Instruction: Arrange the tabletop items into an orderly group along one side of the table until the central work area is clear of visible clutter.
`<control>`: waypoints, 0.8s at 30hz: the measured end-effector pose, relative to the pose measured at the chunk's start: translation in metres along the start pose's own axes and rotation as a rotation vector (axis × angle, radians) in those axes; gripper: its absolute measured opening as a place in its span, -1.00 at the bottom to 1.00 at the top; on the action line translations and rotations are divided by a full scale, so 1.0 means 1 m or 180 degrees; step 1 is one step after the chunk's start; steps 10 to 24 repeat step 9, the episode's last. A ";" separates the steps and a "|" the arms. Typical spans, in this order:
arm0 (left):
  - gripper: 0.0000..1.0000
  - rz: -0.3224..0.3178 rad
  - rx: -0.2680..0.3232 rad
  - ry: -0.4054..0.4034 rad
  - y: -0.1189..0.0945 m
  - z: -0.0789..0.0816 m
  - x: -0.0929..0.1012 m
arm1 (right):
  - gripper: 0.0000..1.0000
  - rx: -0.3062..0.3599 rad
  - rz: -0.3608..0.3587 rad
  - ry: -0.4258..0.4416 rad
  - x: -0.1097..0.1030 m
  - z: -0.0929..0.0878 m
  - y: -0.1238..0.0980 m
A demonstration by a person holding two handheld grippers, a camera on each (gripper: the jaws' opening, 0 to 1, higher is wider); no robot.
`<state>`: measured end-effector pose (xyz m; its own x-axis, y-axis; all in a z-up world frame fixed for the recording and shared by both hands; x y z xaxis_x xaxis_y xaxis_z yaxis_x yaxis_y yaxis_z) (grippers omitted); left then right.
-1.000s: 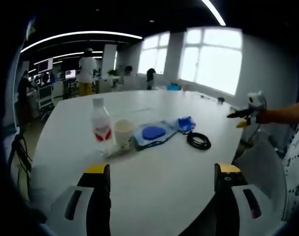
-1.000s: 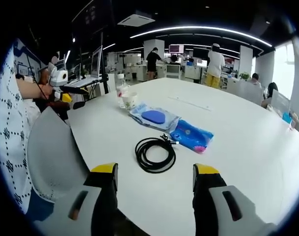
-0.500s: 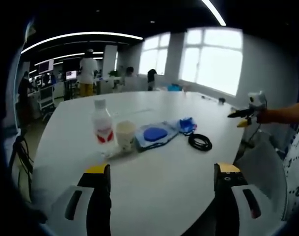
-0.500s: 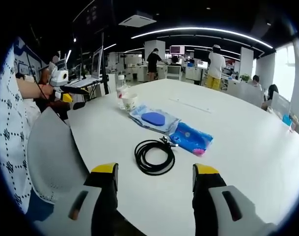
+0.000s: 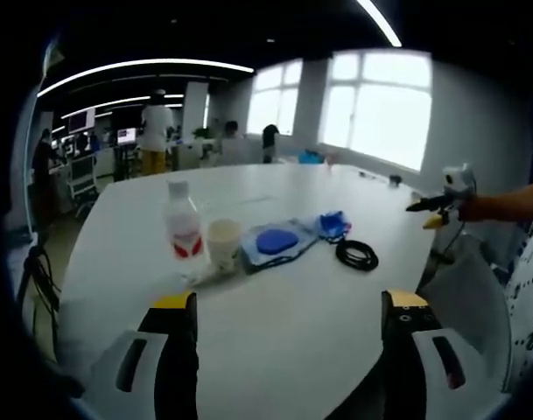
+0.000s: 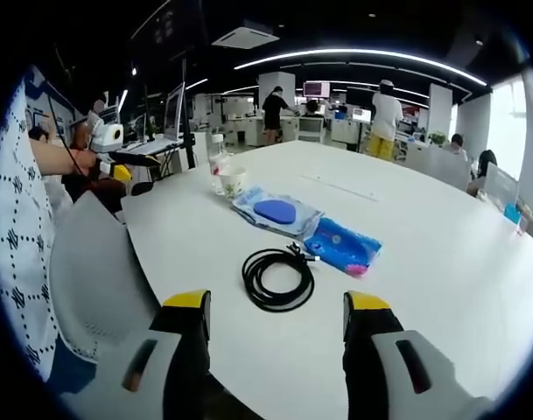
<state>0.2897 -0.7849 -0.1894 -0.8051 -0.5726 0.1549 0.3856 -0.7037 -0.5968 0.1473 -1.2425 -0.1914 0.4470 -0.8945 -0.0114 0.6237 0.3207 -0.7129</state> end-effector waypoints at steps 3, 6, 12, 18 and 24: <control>0.67 -0.0002 -0.0003 -0.0006 0.000 -0.001 0.000 | 0.18 -0.0014 0.0008 -0.0001 0.000 0.000 0.000; 0.66 -0.0007 -0.0003 -0.0003 0.000 -0.001 0.001 | 0.18 -0.0007 0.0008 -0.0008 0.000 0.000 0.000; 0.66 -0.0010 -0.0006 -0.0001 0.001 0.000 0.001 | 0.17 -0.0005 0.0002 -0.0007 0.000 0.000 0.000; 0.66 -0.0010 -0.0006 -0.0001 0.001 0.000 0.001 | 0.17 -0.0005 0.0002 -0.0007 0.000 0.000 0.000; 0.66 -0.0010 -0.0006 -0.0001 0.001 0.000 0.001 | 0.17 -0.0005 0.0002 -0.0007 0.000 0.000 0.000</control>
Point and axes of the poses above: the point that each gripper's makers call its tool centre point, and the gripper's own axes: y roughly forward along the fingers, x roughly to its right, z roughly out of its top, the point moved 9 cm from there along -y, roughly backward along the fingers, and after that the axes turned 14 degrees about -x, right-handed, at the moved point
